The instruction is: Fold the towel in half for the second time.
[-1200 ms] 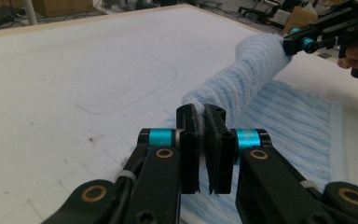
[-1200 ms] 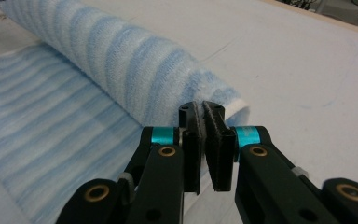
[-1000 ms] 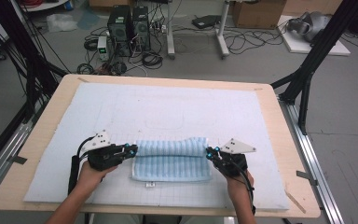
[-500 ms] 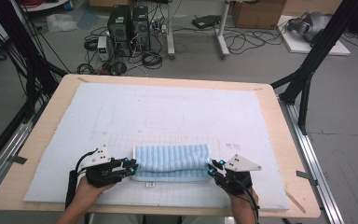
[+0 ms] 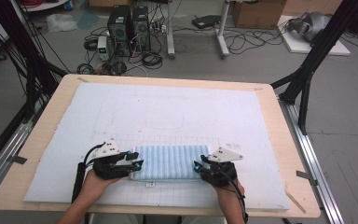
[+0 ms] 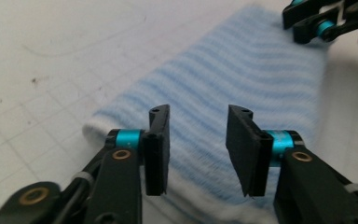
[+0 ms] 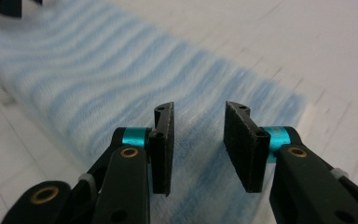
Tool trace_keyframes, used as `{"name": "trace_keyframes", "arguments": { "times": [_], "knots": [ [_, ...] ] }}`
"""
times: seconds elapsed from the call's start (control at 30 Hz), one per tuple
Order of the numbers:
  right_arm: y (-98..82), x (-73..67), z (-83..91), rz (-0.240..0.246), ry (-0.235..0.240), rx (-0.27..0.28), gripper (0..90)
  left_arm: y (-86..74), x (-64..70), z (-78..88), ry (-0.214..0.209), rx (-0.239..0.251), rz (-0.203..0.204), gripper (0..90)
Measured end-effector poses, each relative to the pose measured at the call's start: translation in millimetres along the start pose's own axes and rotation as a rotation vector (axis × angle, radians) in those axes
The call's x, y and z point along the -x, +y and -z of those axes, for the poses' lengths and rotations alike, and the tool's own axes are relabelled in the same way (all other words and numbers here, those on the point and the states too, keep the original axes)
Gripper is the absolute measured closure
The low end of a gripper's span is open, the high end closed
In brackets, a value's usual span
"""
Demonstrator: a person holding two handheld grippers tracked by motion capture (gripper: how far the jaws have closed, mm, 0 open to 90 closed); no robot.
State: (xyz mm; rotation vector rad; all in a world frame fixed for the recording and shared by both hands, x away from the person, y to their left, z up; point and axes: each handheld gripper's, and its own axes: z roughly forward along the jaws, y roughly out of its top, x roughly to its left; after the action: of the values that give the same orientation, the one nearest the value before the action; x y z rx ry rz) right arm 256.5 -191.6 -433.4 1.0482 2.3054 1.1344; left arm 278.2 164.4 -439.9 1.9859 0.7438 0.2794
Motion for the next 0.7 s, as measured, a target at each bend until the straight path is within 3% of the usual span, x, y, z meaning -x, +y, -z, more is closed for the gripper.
{"name": "trace_keyframes", "arguments": {
  "times": [0.1, 0.13, 0.3, 0.4, 0.5, 0.6, 0.63, 0.7],
  "knots": [
    [-6.0, -7.1, -5.5, 0.024, 0.012, -0.045, 59.0, -2.5, 1.3, -5.1, 0.043, -0.050, -0.028, 63.6],
    [-6.7, -9.5, -5.5, 0.036, 0.009, -0.047, 57.3, -3.4, 0.7, -7.1, 0.076, -0.066, -0.046, 63.9],
    [-8.7, -22.9, -0.3, 0.101, 0.001, -0.074, 53.6, -2.7, -4.2, -11.7, 0.121, -0.075, -0.038, 63.8],
    [-8.5, -21.9, 4.5, 0.093, 0.021, -0.071, 49.8, -0.9, -5.1, -11.0, 0.129, -0.074, -0.022, 63.1],
    [-4.8, -14.6, 13.3, 0.060, 0.033, 0.004, 49.7, 0.8, -11.2, -4.7, 0.116, -0.003, 0.028, 57.5],
    [1.2, 0.3, 14.6, 0.017, 0.018, 0.054, 58.7, 4.2, -22.0, -1.3, 0.074, 0.079, 0.082, 55.4],
    [4.0, 6.4, 12.0, 0.004, 0.015, 0.056, 62.8, 6.3, -26.8, -2.3, 0.046, 0.095, 0.107, 55.5],
    [10.8, 18.2, 2.0, -0.008, 0.003, 0.056, 65.7, 10.2, -32.9, -7.2, 0.051, 0.079, 0.112, 58.1]
  ]
}}
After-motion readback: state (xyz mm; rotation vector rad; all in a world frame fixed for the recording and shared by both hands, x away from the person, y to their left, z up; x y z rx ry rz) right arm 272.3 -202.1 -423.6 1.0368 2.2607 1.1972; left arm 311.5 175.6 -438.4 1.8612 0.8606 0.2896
